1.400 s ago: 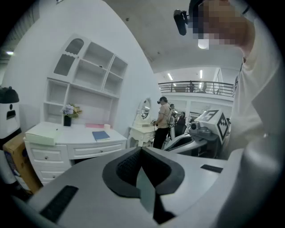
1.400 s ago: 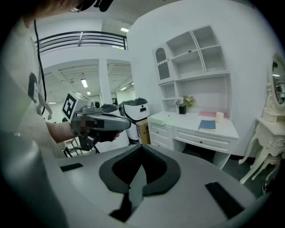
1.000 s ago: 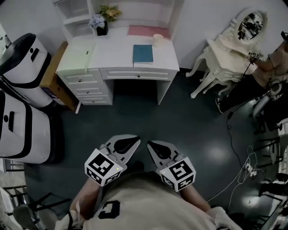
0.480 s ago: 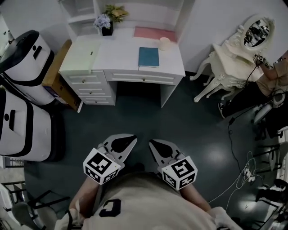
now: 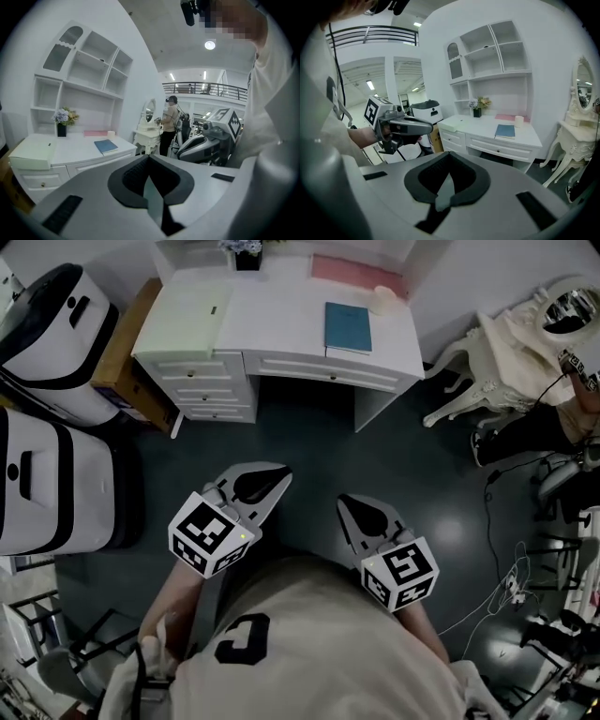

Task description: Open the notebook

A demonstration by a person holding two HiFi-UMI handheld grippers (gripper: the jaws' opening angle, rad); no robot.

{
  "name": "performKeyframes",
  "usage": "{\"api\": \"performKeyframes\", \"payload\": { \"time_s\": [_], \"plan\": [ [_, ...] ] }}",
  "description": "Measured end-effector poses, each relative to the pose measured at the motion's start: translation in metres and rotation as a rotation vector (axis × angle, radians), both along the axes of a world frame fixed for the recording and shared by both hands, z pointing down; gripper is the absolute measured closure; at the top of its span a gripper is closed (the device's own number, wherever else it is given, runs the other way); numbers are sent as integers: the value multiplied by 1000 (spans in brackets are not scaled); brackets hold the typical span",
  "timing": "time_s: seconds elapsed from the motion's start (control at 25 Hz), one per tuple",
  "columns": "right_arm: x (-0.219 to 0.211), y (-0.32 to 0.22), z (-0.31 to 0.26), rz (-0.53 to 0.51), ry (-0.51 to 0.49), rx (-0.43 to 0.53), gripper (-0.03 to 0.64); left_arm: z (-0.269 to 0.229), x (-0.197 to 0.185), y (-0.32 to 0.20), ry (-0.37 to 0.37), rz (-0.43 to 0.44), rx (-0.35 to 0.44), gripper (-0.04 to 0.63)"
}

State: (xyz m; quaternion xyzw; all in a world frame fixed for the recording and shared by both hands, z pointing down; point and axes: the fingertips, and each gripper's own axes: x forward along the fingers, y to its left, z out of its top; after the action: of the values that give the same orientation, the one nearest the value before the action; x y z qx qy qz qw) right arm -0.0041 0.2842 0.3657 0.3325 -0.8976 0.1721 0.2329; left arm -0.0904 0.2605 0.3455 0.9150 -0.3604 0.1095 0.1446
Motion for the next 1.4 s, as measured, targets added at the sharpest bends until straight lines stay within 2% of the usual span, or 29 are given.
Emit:
{"api": "performKeyframes", "payload": {
  "time_s": [0.12, 0.24, 0.4, 0.52, 0.68, 0.8, 0.96, 1.24, 1.4],
  "plan": [
    [-16, -10, -1, 17, 6, -3, 595, 4, -18, -10, -49, 27, 7, 581],
    [-26, -23, -4, 36, 18, 9, 595, 3, -31, -22, -63, 48, 28, 581],
    [-42, -32, -2, 40, 28, 10, 595, 5, -48, -32, -58, 66, 26, 581],
    [-56, -39, -1, 43, 36, 11, 595, 14, -59, -35, -49, 75, -5, 581],
    [-78, -45, 5, 30, 59, -2, 595, 23, -72, -32, 13, 87, -48, 581],
    [-88, -48, 6, 13, 89, -4, 595, 25, -74, -35, 57, 97, -63, 581],
    [-90, -54, 8, 28, 104, -11, 595, 27, -73, -45, 64, 111, -56, 581],
    [-92, -64, 11, 40, 105, -14, 595, 34, -68, -53, 28, 137, -53, 581],
    [-92, -70, 7, 18, 94, -1, 595, 30, -66, -59, 16, 122, -45, 581]
  ]
}}
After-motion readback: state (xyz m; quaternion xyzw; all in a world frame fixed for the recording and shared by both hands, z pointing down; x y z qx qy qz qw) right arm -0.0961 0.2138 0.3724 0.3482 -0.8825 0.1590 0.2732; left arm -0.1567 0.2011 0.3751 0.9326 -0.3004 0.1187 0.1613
